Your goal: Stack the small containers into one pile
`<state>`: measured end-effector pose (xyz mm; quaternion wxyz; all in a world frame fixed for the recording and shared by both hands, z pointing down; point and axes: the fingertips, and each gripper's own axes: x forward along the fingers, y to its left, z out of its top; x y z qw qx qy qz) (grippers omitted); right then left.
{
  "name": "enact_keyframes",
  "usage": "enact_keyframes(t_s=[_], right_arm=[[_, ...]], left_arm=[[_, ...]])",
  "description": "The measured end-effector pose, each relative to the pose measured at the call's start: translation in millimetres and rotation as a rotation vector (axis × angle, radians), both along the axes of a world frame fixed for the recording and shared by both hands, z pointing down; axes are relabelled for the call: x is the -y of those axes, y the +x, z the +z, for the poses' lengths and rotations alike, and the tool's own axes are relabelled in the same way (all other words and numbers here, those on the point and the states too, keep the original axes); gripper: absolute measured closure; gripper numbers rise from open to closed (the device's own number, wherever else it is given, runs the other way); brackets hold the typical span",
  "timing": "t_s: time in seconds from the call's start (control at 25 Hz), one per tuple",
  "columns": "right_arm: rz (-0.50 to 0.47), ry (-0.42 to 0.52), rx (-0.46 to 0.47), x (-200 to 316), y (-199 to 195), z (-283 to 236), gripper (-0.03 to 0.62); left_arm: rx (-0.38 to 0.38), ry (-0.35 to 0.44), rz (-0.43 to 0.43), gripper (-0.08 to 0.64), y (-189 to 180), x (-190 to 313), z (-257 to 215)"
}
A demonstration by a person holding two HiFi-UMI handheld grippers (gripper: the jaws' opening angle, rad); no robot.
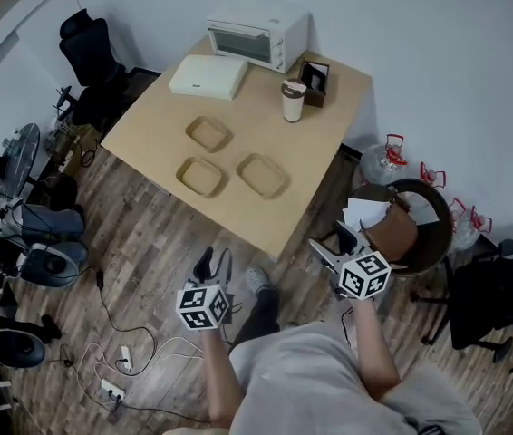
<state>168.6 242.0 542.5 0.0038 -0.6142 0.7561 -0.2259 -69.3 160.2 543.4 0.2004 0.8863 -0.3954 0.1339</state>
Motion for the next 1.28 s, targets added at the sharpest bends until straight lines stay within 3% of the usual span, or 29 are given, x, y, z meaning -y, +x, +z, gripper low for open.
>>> enact_keyframes(t_s=[0.2,0.48,0.72,1.0,1.28], right_arm=[[0.052,0.027,0.016,75,11,-9,0.25],[0.04,-0.083,0.019,161,7,30,0.25],[0.009,-0.142,-0.024,214,-3,47,0.25],[-0.035,-0.182,-0.051,247,-2,57,0.25],[-0.136,-0.218,-0.051,271,15,70,0.252]], left_arm=[[0.015,-0.006,0.014,0.39,7,68,-2],[0.005,-0.071,-0.004,0.39,8,165,26],[-0.005,-0.147,-0.027,0.39,-3,213,63],[-0.015,-0.182,-0.039,0.39,6,230,76],[-0.02,-0.224,-0.107,0.39,29,231,90]])
